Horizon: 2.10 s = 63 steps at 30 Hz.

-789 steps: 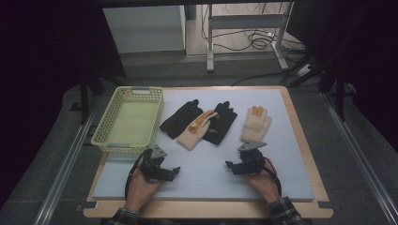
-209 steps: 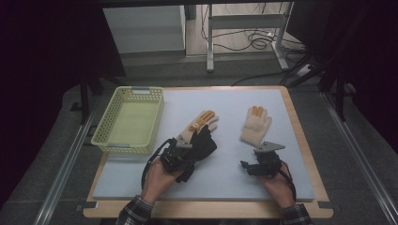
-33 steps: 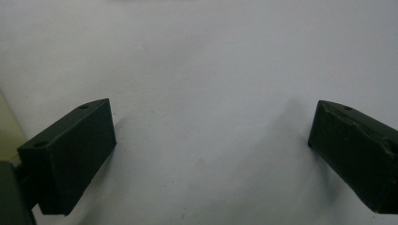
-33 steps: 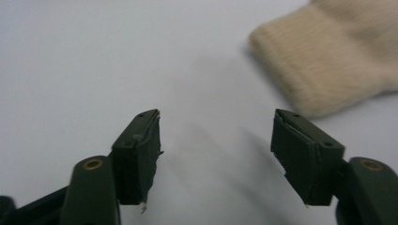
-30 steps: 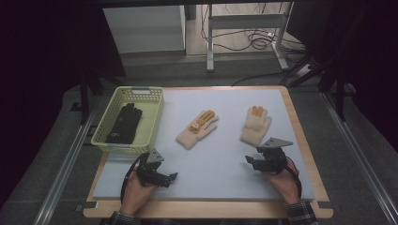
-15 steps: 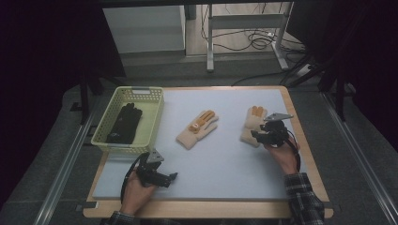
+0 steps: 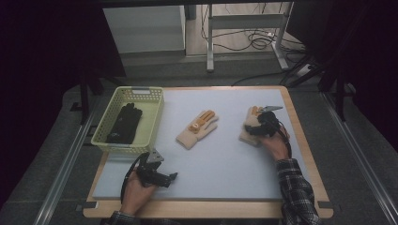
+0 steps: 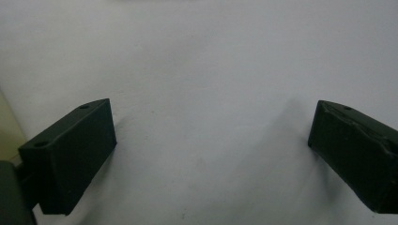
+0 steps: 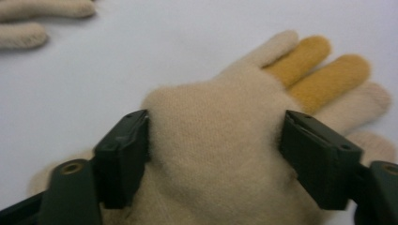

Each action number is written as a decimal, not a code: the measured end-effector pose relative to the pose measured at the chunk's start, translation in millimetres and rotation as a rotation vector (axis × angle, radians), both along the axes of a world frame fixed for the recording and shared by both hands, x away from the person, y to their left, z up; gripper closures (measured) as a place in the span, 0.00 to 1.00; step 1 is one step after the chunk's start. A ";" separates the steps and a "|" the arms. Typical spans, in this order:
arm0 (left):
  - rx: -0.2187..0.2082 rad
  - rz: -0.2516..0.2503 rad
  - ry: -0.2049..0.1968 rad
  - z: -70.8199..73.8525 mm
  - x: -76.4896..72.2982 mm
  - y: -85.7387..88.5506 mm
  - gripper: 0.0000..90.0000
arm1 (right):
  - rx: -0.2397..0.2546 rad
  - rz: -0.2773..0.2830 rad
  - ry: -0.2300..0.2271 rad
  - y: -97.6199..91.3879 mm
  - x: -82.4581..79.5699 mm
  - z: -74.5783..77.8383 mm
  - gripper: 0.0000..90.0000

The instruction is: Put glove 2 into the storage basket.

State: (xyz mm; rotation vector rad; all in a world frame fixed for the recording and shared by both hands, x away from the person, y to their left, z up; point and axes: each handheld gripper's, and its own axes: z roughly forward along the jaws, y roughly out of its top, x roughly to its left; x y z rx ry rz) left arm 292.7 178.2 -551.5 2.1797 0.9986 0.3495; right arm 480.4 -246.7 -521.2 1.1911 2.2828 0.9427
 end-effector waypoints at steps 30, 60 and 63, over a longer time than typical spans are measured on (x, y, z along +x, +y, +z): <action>0.000 0.001 0.000 0.0 -0.1 0.0 0.01 | 0.170 0.228 -0.046 43.5 -95.2 61.3 0.61; 0.003 -0.002 0.000 0.1 -0.1 0.2 0.01 | 0.049 0.318 0.066 47.0 -155.7 2.2 0.83; 0.004 -0.002 0.000 0.1 -0.1 0.2 0.01 | 0.058 0.331 0.070 48.1 -159.9 -2.9 0.83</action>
